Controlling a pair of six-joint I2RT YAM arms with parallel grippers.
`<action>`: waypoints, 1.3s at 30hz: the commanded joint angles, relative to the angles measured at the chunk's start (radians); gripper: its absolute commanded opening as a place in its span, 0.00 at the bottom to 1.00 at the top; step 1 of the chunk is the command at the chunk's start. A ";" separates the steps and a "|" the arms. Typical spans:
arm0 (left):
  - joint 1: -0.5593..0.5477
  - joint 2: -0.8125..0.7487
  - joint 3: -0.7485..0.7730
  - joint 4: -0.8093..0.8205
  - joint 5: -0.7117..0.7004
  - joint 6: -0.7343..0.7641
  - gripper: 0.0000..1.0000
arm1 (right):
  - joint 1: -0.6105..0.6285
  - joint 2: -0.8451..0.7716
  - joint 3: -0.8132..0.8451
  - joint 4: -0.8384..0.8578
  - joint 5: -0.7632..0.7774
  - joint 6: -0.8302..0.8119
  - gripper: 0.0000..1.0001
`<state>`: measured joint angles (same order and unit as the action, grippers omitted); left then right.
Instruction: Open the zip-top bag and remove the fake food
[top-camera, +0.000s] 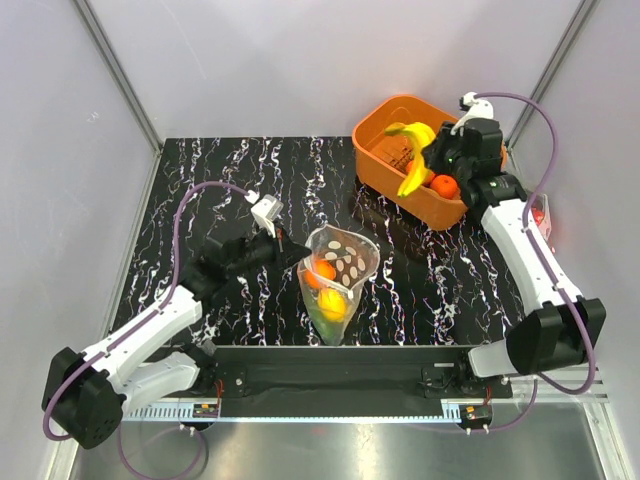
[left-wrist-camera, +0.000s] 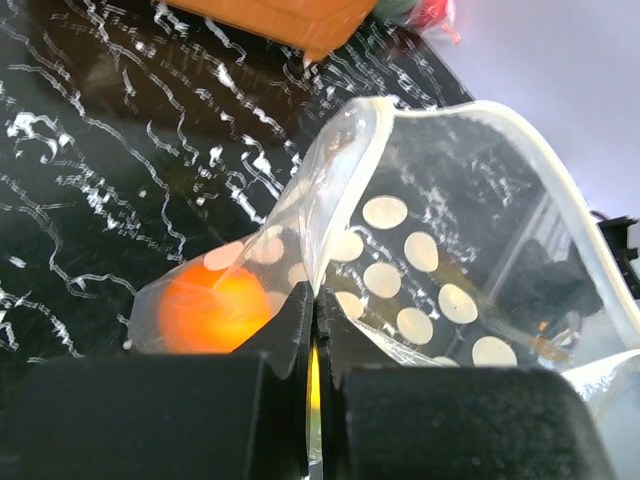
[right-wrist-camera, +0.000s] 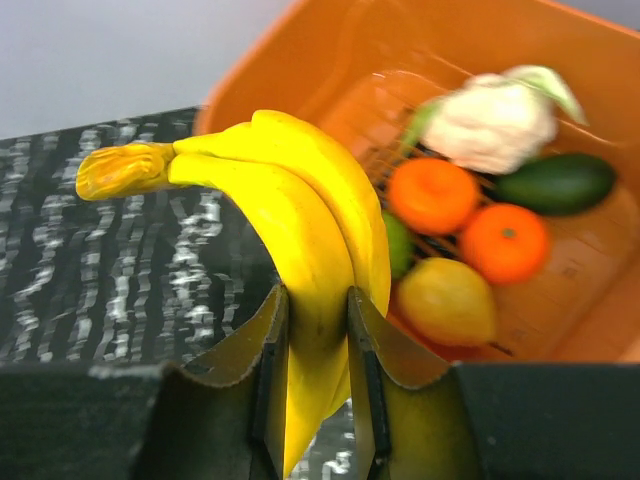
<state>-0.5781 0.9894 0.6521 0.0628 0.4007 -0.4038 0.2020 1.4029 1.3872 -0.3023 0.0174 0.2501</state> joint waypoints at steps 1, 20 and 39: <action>-0.003 -0.014 0.058 -0.046 -0.026 0.037 0.00 | -0.088 0.030 0.067 -0.017 0.010 -0.057 0.00; -0.002 -0.008 0.063 -0.060 -0.017 0.049 0.00 | -0.285 0.341 0.265 -0.044 0.159 -0.137 0.00; -0.003 -0.008 0.064 -0.078 -0.010 0.051 0.00 | -0.289 0.213 0.248 -0.123 0.095 -0.172 0.88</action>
<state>-0.5781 0.9905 0.6727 -0.0299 0.3878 -0.3653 -0.0818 1.7416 1.6421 -0.4381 0.1650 0.0994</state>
